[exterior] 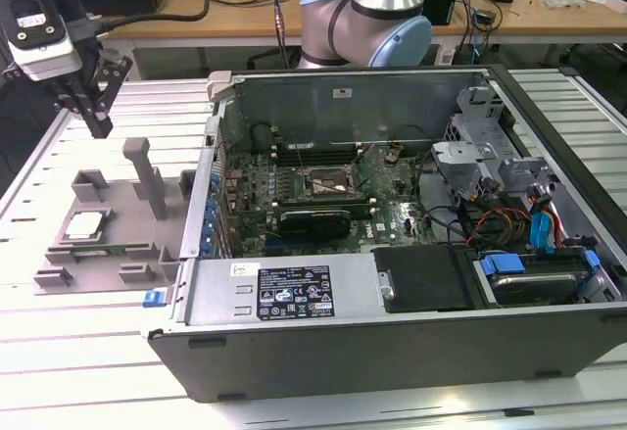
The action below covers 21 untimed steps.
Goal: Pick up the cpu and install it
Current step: 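Reach for the cpu, then pick up the cpu and move it towards the insertion slot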
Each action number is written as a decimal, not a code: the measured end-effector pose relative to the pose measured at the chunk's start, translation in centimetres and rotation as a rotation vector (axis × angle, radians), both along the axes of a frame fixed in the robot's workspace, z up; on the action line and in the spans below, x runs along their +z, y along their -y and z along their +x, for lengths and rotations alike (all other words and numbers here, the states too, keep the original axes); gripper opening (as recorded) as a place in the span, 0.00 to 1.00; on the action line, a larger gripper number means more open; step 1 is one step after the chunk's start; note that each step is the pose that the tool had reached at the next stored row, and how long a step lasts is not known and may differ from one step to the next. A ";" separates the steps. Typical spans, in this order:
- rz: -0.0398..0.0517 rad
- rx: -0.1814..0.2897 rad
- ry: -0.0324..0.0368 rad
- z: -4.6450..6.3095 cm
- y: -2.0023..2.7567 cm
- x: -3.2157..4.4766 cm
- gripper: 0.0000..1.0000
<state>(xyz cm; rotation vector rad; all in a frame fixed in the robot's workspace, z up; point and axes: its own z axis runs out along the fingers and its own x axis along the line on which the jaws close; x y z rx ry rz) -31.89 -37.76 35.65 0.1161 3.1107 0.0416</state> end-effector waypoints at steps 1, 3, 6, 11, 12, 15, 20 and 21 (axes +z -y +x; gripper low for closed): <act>-0.0004 0.000 -0.0002 -0.1 -0.01 -0.14 0.11; -0.0012 0.000 -0.0004 -0.5 -0.02 -0.57 0.11; -0.0020 0.000 -0.0002 -1.2 -0.03 -1.25 0.11; -0.0031 0.000 -0.0001 -2.8 -0.11 -3.02 0.11; -0.0032 0.000 -0.0003 -3.0 -0.10 -3.45 0.11; -0.0033 0.000 -0.0004 -3.0 -0.10 -3.47 0.11; -0.0033 0.000 -0.0004 -3.0 -0.10 -3.50 0.11; -0.0033 0.000 -0.0004 -3.0 -0.10 -3.50 0.11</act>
